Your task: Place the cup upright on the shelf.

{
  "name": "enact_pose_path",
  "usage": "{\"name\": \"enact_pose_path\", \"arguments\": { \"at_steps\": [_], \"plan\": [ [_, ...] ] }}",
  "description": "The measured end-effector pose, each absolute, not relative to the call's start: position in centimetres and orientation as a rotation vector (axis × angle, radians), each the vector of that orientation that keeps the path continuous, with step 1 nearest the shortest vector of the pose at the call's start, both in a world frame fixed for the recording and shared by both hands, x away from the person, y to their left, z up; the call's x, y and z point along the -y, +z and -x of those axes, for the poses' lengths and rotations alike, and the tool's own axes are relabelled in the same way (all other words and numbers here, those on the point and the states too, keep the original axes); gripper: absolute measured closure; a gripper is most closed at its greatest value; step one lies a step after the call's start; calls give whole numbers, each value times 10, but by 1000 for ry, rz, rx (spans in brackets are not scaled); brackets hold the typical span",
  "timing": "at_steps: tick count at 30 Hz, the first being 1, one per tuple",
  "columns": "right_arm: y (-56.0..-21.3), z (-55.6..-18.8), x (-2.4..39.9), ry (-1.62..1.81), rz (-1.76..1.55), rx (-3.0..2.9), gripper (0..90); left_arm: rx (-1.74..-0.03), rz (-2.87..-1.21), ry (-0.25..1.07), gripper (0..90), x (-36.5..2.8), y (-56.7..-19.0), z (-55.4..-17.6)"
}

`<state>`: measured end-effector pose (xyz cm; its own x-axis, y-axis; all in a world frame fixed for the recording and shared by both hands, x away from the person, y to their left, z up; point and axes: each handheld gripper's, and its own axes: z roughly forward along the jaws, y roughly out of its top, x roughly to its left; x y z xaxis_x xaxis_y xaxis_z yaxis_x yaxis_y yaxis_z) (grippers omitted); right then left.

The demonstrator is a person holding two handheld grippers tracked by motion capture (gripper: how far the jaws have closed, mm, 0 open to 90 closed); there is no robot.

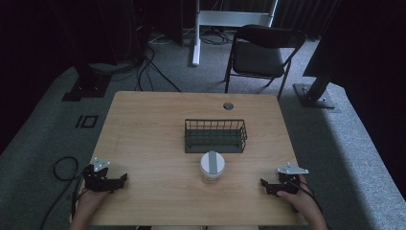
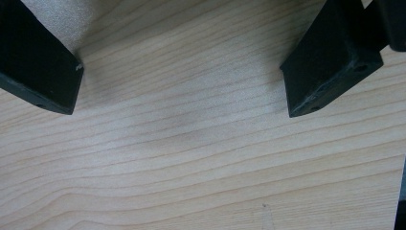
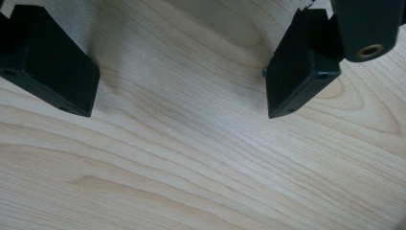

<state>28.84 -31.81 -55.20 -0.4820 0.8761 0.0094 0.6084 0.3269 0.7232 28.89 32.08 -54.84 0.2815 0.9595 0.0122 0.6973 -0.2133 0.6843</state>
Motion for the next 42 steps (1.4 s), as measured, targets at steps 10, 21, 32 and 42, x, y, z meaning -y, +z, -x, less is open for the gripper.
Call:
{"name": "enact_pose_path", "arguments": {
  "at_steps": [10, 21, 32, 42],
  "plan": [
    [-552, -289, 318, 955, -1314, -2216, 110, -1478, -1989, 598, 1, -321, -548, -289],
    [-552, -289, 318, 957, -1311, -2217, 110, -1473, -1989, 598, 1, -321, -549, -289],
    [-552, -285, 313, 978, -1284, -2245, 111, -1473, -1990, 598, 1, -321, -549, -289],
    [-550, -282, 305, 1041, -1232, -2265, 111, -1473, -1990, 598, 1, -321, -549, -289]
  ]
}}
